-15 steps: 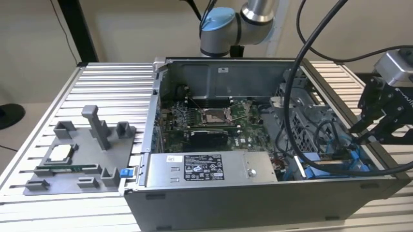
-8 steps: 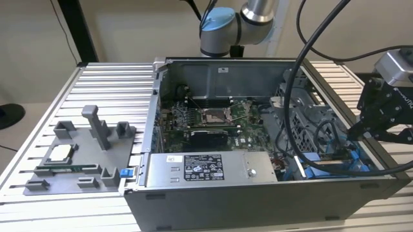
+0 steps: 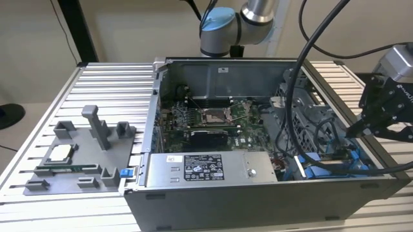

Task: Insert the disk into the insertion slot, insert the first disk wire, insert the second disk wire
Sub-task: 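Insert the second disk wire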

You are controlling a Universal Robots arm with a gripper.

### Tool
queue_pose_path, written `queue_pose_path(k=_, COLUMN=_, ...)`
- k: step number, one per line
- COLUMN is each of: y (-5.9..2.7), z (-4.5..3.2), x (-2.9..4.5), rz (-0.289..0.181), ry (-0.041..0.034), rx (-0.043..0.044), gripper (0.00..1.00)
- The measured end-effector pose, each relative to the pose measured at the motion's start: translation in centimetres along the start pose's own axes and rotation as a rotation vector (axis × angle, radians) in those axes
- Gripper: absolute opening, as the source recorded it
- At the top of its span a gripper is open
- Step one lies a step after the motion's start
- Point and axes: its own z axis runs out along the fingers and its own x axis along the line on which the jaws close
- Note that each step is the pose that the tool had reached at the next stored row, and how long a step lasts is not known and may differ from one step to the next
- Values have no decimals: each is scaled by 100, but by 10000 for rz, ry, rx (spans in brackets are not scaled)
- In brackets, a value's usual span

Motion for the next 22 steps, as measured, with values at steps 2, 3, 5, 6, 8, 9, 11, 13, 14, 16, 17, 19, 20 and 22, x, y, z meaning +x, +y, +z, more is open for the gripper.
queue_pose_path(k=2, y=11, z=-27, x=-1, rz=48, ry=-74, rx=-23, gripper=0)
queue_pose_path(k=3, y=16, z=-36, x=-1, rz=65, ry=-119, rx=-37, gripper=0)
queue_pose_path(k=5, y=30, z=-56, x=-1, rz=99, ry=-226, rx=-66, gripper=0)
queue_pose_path(k=6, y=36, z=-65, x=-2, rz=114, ry=-275, rx=-78, gripper=0)
queue_pose_path(k=8, y=50, z=-89, x=-4, rz=148, ry=-378, rx=-101, gripper=0)
queue_pose_path(k=9, y=56, z=-102, x=-5, rz=171, ry=-427, rx=-108, gripper=0)
queue_pose_path(k=11, y=68, z=-130, x=-8, rz=216, ry=-518, rx=-118, gripper=0)
queue_pose_path(k=13, y=80, z=-161, x=-9, rz=259, ry=-609, rx=-126, gripper=0)
queue_pose_path(k=14, y=86, z=-179, x=-11, rz=280, ry=-653, rx=-129, gripper=0)
queue_pose_path(k=16, y=99, z=-215, x=-13, rz=316, ry=-733, rx=-136, gripper=0)
queue_pose_path(k=17, y=106, z=-234, x=-13, rz=331, ry=-771, rx=-139, gripper=0)
queue_pose_path(k=19, y=120, z=-274, x=-14, rz=358, ry=-837, rx=-145, gripper=0)
queue_pose_path(k=20, y=127, z=-294, x=-15, rz=370, ry=-870, rx=-147, gripper=0)
queue_pose_path(k=22, y=142, z=-334, x=-15, rz=392, ry=-931, rx=-154, gripper=0)
